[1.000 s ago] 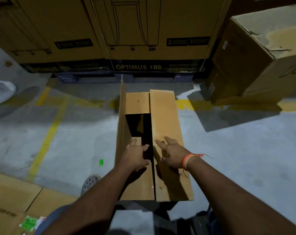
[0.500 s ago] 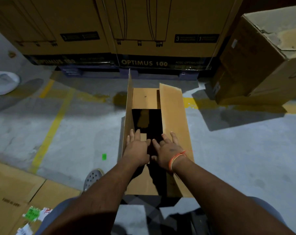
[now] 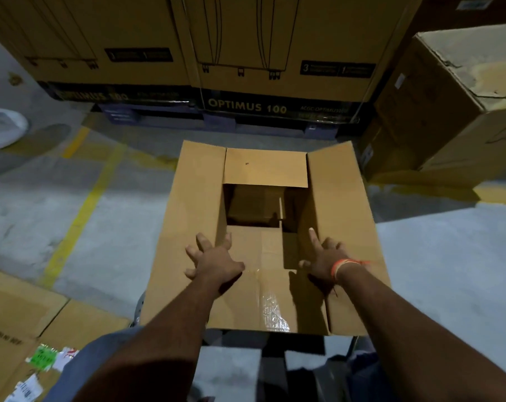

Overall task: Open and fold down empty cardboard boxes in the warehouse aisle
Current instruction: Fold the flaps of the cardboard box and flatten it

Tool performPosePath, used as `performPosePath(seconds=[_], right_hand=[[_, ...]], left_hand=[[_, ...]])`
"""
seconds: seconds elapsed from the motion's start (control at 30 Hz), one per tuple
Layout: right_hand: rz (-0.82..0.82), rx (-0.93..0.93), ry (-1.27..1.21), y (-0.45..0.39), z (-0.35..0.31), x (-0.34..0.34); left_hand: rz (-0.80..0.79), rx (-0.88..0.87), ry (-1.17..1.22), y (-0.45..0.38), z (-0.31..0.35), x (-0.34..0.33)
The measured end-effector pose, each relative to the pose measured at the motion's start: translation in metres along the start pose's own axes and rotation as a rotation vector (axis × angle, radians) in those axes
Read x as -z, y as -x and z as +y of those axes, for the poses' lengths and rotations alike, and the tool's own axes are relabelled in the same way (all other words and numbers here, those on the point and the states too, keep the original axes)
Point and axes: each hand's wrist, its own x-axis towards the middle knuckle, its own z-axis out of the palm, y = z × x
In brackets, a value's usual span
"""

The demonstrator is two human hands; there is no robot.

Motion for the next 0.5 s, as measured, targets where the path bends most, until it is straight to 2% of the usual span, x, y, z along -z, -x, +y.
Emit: performPosePath(seconds=[0.1, 0.2, 0.3, 0.5], right_hand=[[-0.074, 0.022, -0.36, -0.007, 0.004, -0.008], [-0.131, 0.025, -0.665, -0.016, 0.006, -0.016], [-0.161, 0.056, -0.698, -0.024, 0.006, -0.02], [-0.118, 0.088, -0.521, -0.025, 0.008, -0.017]], left_hand=[[-0.036, -0.005, 0.079, -0.016, -0.011, -0.014], [-0.085, -0.038, 0.266, -0.034, -0.018, -0.022], [-0.103, -0.091, 0.418, -0.041, -0.014, -0.026], [-0.11, -0.181, 0.388, -0.036, -0.01, -0.022]])
